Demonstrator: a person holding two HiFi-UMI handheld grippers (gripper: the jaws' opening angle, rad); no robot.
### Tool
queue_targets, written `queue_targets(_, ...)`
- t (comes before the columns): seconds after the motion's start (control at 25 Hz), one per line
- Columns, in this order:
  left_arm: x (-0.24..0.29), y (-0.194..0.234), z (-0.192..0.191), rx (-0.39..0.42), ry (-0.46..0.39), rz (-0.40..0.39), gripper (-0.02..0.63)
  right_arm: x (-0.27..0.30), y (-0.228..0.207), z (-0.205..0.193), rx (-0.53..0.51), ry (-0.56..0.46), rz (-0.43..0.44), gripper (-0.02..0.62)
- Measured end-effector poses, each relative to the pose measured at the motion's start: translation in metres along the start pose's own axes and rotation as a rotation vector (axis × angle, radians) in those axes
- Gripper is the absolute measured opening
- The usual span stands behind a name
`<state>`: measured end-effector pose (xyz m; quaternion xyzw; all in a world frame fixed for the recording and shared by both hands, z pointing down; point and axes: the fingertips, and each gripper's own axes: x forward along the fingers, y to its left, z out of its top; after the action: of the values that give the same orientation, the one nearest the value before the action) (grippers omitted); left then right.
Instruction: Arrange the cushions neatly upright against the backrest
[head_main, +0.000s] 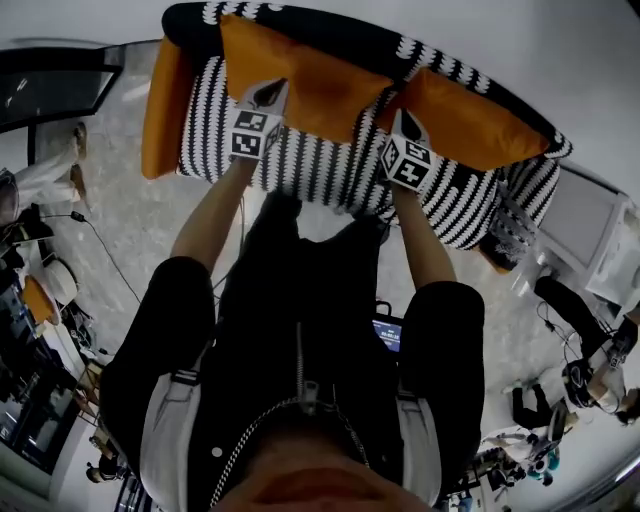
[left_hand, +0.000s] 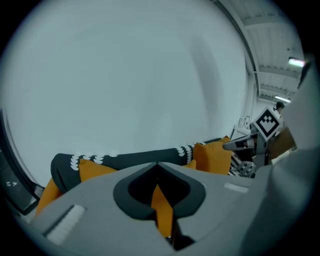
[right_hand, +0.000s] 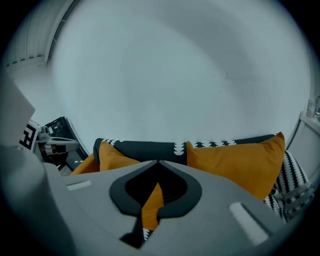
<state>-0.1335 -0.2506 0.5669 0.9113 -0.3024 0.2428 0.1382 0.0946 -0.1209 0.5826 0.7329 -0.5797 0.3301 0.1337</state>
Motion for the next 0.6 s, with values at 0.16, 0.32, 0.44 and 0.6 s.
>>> queue_targets(0.16, -0.024, 0.061, -0.001, 0.025, -0.003, -0.022, 0.009, 0.007, 0.042, -0.005, 0.094, -0.007, -0.069, 0.003)
queue_targets(0.32, -0.036, 0.119, -0.001, 0.012, -0.006, -0.002, 0.009, 0.014, 0.078, -0.013, 0.096, 0.011, -0.11, 0.003)
queue_targets(0.44, -0.038, 0.148, -0.004, 0.007, -0.011, -0.004, 0.009, 0.019, 0.098, -0.014, 0.085, 0.025, -0.126, 0.003)
queue_targets(0.6, -0.026, 0.158, -0.003, 0.009, 0.007, -0.017, 0.009, 0.029, 0.095, -0.011, 0.087, 0.035, -0.144, 0.003)
